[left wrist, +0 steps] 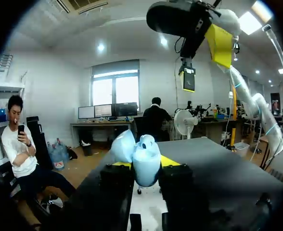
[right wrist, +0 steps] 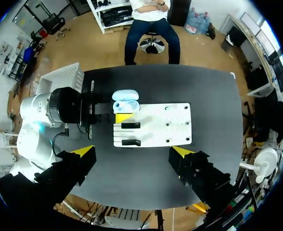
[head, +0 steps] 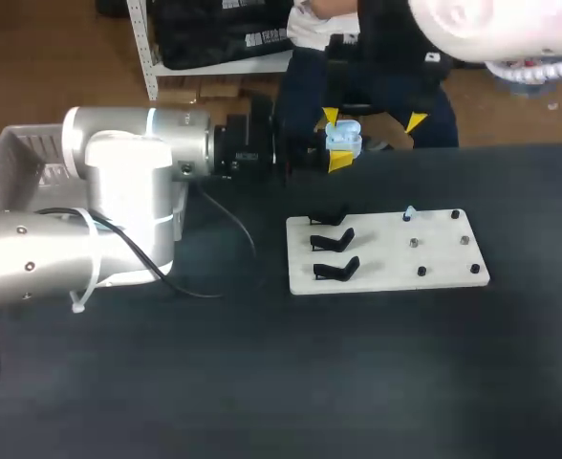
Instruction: Pick up each earbud case from the left stands, insert the matching earbuds, close the lid, and place the case in the box.
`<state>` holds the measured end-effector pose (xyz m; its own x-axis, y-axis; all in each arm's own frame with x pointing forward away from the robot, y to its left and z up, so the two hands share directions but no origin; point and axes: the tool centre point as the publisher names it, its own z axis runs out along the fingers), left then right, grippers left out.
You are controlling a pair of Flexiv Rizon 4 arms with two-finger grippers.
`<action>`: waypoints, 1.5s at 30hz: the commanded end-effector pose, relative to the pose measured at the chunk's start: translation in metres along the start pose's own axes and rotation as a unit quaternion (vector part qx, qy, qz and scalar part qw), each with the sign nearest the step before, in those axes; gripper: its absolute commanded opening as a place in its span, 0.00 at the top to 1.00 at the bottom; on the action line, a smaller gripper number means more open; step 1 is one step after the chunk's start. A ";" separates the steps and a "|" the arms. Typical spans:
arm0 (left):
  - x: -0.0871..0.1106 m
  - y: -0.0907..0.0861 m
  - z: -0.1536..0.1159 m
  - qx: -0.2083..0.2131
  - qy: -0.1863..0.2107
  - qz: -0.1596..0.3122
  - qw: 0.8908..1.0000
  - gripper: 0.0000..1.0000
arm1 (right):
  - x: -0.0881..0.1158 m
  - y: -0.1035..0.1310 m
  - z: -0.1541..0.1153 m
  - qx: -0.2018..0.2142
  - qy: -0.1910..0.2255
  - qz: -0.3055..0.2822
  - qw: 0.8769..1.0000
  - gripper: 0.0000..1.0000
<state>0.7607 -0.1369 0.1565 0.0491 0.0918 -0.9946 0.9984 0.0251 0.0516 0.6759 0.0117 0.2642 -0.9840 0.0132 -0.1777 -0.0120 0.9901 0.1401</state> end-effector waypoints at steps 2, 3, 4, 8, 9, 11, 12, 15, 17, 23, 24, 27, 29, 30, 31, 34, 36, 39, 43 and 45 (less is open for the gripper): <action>0.001 -0.002 0.000 -0.003 -0.003 0.003 1.000 1.00 | 0.025 -0.009 -0.001 -0.054 -0.116 0.001 0.992 0.00; 0.001 -0.002 0.000 -0.003 -0.003 0.003 1.000 1.00 | 0.025 -0.009 -0.001 -0.054 -0.116 0.001 0.992 0.00; 0.001 -0.002 0.000 -0.003 -0.003 0.003 1.000 1.00 | 0.025 -0.009 -0.001 -0.054 -0.116 0.001 0.992 0.00; 0.001 -0.002 0.000 -0.003 -0.003 0.003 1.000 1.00 | 0.025 -0.009 -0.001 -0.054 -0.116 0.001 0.992 0.00; 0.001 -0.002 0.000 -0.003 -0.003 0.003 1.000 1.00 | 0.025 -0.009 -0.001 -0.054 -0.116 0.001 0.992 0.00; 0.001 -0.002 0.000 -0.003 -0.003 0.003 1.000 1.00 | 0.025 -0.009 -0.001 -0.054 -0.116 0.001 0.992 0.00; 0.001 -0.002 0.000 -0.003 -0.003 0.003 1.000 1.00 | 0.025 -0.009 -0.001 -0.054 -0.116 0.001 0.992 0.00; 0.001 -0.002 0.000 -0.003 -0.003 0.003 1.000 1.00 | 0.025 -0.009 -0.001 -0.054 -0.116 0.001 0.992 0.00; 0.001 -0.002 0.000 -0.003 -0.003 0.003 1.000 1.00 | 0.023 -0.012 0.002 -0.062 -0.122 -0.004 0.991 0.00; 0.001 -0.002 0.000 -0.003 -0.003 0.003 1.000 1.00 | 0.008 -0.044 0.010 -0.077 -0.156 -0.005 0.985 0.00; 0.001 -0.002 0.000 -0.003 -0.003 0.003 1.000 1.00 | 0.005 -0.049 0.012 -0.073 -0.158 -0.001 0.985 0.00; 0.001 -0.002 0.000 -0.003 -0.003 0.003 1.000 1.00 | -0.003 -0.065 0.019 -0.065 -0.157 -0.003 0.986 0.00; 0.001 -0.002 0.000 -0.003 -0.003 0.003 1.000 1.00 | -0.008 -0.076 0.024 -0.063 -0.149 0.005 0.987 0.00; 0.001 -0.002 0.000 -0.003 -0.003 0.003 1.000 1.00 | -0.011 -0.082 0.029 -0.057 -0.145 0.006 0.988 0.00; 0.001 -0.002 0.000 -0.003 -0.003 0.003 1.000 1.00 | -0.013 -0.086 0.034 -0.062 -0.135 0.011 0.989 0.00; 0.001 -0.002 0.000 -0.003 -0.003 0.003 1.000 1.00 | -0.020 -0.099 0.050 -0.067 -0.115 0.025 0.991 0.00; 0.001 -0.002 0.000 -0.003 -0.003 0.003 1.000 1.00 | -0.024 -0.106 0.065 -0.064 -0.102 0.027 0.992 0.00; 0.001 -0.002 0.000 -0.003 -0.003 0.003 1.000 1.00 | -0.028 -0.113 0.081 -0.066 -0.092 0.032 0.993 0.00; 0.001 -0.002 0.000 -0.003 -0.003 0.003 1.000 1.00 | -0.034 -0.122 0.107 -0.078 -0.084 0.039 0.993 0.00; 0.001 -0.002 0.000 -0.003 -0.003 0.003 1.000 1.00 | -0.037 -0.123 0.119 -0.086 -0.087 0.036 0.992 0.00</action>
<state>0.7608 -0.1370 0.1565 0.0490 0.0920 -0.9946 0.9984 0.0253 0.0515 0.7181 -0.0963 0.1587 -0.9353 0.1254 -0.3310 0.0226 0.9543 0.2979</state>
